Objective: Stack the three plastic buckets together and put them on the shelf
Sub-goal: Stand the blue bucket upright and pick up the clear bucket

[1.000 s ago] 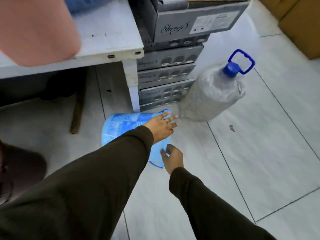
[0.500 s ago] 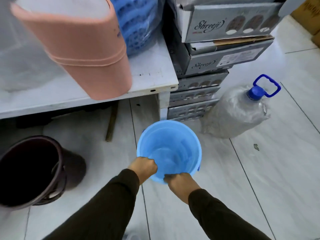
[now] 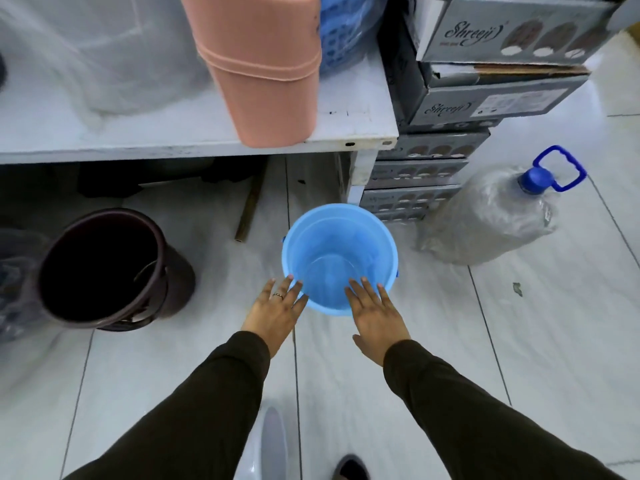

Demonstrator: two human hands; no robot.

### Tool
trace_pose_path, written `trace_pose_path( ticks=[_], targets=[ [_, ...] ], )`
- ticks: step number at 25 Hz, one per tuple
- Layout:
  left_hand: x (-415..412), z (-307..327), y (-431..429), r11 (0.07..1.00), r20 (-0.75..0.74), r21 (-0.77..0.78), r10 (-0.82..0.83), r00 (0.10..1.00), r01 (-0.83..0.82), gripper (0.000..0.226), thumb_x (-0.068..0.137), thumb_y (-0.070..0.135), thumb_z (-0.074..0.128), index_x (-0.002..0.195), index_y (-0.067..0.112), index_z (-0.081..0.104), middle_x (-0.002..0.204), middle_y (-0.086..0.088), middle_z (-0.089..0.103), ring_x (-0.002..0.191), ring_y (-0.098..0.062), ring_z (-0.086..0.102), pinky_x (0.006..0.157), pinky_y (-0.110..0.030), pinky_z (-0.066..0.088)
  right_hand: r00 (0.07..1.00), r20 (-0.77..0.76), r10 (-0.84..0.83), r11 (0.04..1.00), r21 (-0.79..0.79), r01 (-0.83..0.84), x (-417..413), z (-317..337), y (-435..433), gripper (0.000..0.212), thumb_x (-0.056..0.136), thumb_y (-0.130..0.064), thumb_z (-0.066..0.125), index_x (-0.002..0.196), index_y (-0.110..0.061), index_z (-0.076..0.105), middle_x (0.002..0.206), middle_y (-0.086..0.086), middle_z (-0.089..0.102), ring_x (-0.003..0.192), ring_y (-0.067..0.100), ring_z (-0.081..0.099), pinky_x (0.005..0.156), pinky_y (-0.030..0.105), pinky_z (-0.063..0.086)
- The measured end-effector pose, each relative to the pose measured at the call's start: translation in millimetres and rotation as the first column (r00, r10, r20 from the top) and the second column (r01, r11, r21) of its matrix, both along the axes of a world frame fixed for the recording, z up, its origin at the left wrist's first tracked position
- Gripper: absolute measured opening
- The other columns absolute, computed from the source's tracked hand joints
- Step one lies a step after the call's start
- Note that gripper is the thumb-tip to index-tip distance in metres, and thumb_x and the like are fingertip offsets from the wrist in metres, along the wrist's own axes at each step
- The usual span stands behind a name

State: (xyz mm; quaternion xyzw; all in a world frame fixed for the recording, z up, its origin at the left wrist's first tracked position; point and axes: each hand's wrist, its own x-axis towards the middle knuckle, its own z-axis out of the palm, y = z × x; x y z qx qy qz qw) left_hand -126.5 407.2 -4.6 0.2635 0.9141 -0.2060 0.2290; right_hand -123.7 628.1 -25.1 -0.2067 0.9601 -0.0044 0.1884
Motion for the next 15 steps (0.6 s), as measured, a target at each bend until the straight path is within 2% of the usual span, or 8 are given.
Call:
trace_pose_path(
  ticks=[4,9,12,14,15],
  targets=[
    [42.0,19.9,-23.5,0.999,0.044,0.051,-0.007,0.999,0.004,0.076,0.094,0.008,0.047,0.158,0.015,0.006,0.167,-0.012,0.001,0.154,-0.033,0.001,0.123,-0.052,0.009,0.998,0.033,-0.051,0.999,0.007,0.051,43.2,19.4,-14.7,0.084,0.087,-0.018,0.058,0.155,-0.008,0.01,0.165,0.009,-0.002,0.152,0.028,-0.004,0.125,0.046,0.004],
    [138.9,-6.3,-58.2,0.983,0.283,0.032,-0.184,0.941,0.183,0.082,0.094,0.012,0.059,0.158,0.017,0.006,0.167,-0.005,0.007,0.153,-0.029,0.01,0.122,-0.048,0.019,0.945,0.23,-0.231,0.967,-0.056,0.25,142.0,-0.3,-63.5,0.082,0.085,-0.037,0.062,0.153,-0.015,0.023,0.166,0.004,-0.004,0.153,0.025,-0.004,0.124,0.046,0.001],
    [184.5,-35.4,-73.6,0.966,0.36,0.017,-0.247,0.899,0.259,0.076,0.095,0.011,0.058,0.156,0.021,0.015,0.165,-0.002,0.017,0.151,-0.029,0.02,0.118,-0.046,0.027,0.826,0.492,-0.275,0.944,-0.023,0.328,216.8,-43.0,-96.3,0.081,0.082,-0.042,0.065,0.151,-0.02,0.029,0.165,0.001,0.006,0.153,0.022,-0.001,0.123,0.047,-0.003],
    [205.3,-59.3,-79.7,0.942,0.348,0.015,-0.318,0.882,0.334,0.079,0.093,0.015,0.063,0.156,0.025,0.017,0.165,0.0,0.018,0.152,-0.028,0.018,0.119,-0.044,0.027,0.727,0.629,-0.275,0.939,0.012,0.345,266.5,-76.6,-122.0,0.075,0.084,-0.041,0.065,0.149,-0.021,0.032,0.162,0.002,0.019,0.151,0.024,0.011,0.123,0.049,0.002],
    [211.5,-72.1,-80.5,0.938,0.347,0.011,-0.329,0.878,0.346,0.079,0.092,0.016,0.065,0.155,0.027,0.019,0.166,0.001,0.017,0.153,-0.028,0.015,0.12,-0.045,0.027,0.667,0.68,-0.305,0.913,0.009,0.408,286.0,-91.3,-135.2,0.07,0.086,-0.04,0.065,0.146,-0.02,0.035,0.159,0.003,0.029,0.148,0.026,0.022,0.123,0.049,0.007]
  ],
)
